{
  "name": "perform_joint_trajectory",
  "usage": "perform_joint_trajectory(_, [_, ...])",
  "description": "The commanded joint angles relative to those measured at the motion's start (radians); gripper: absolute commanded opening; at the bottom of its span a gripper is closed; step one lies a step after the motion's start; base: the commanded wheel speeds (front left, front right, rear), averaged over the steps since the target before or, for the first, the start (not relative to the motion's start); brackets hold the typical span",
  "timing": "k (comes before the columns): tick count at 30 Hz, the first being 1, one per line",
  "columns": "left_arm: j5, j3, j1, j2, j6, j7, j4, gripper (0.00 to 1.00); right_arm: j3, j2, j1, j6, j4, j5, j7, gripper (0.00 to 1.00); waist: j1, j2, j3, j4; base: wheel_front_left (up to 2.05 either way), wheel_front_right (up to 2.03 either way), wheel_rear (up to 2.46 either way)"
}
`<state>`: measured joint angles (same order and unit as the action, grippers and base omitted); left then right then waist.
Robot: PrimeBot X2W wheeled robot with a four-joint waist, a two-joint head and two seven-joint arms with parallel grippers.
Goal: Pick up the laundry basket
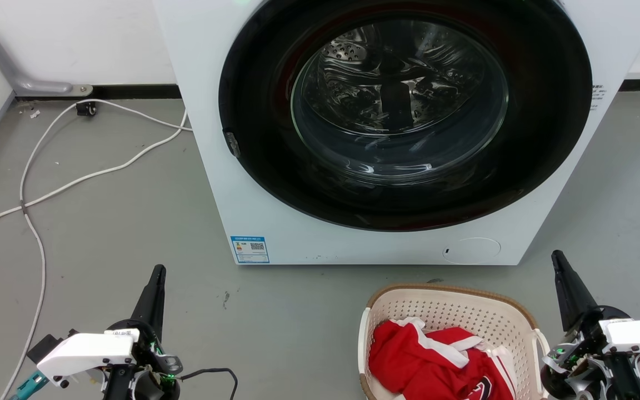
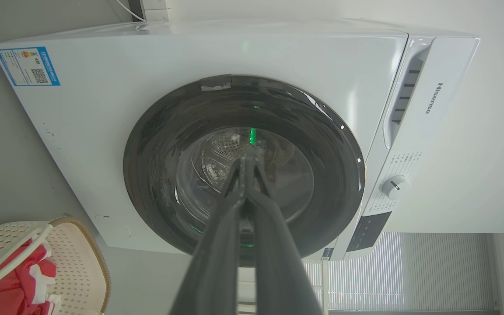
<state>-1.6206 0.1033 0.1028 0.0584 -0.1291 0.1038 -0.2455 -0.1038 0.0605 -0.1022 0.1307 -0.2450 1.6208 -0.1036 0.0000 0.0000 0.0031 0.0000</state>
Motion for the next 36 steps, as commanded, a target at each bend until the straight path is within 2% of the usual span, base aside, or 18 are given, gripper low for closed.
perform_joint_trajectory(1, [0.006, 0.003, 0.01, 0.0, -0.003, 0.005, -0.001, 0.0, -0.001, -0.004, -0.011, 0.0, -0.001, -0.003, -0.004, 0.0, 0.0, 0.0, 0.0, 0.0, 0.0, 0.0, 0.0])
perform_joint_trajectory(14, [0.006, 0.002, 0.0, -0.001, 0.0, 0.0, 0.0, 0.0, -0.002, -0.001, 0.0, 0.0, 0.0, -0.002, -0.003, 0.0, 0.0, 0.0, 0.0, 0.0, 0.0, 0.0, 0.0])
perform_joint_trajectory(15, [0.006, 0.001, -0.002, -0.002, 0.0, -0.001, -0.005, 1.0, -0.001, -0.001, 0.003, 0.0, -0.005, -0.001, -0.002, 1.0, 0.0, 0.0, 0.0, 0.0, 0.0, 0.0, 0.0])
perform_joint_trajectory(29, [0.025, -0.024, 0.011, -0.004, 0.0, -0.068, 0.034, 1.0, 0.046, -0.003, 0.004, 0.0, 0.034, 0.002, 0.059, 1.0, 0.0, 0.0, 0.002, 0.0, 0.0, 0.0, 0.0])
perform_joint_trajectory(36, [0.141, -0.03, 0.017, -0.004, 0.0, -0.098, 0.068, 1.0, 0.05, 0.001, -0.001, 0.0, 0.032, -0.107, 0.095, 1.0, 0.0, 0.0, 0.002, -0.001, 0.0, 0.0, 0.0])
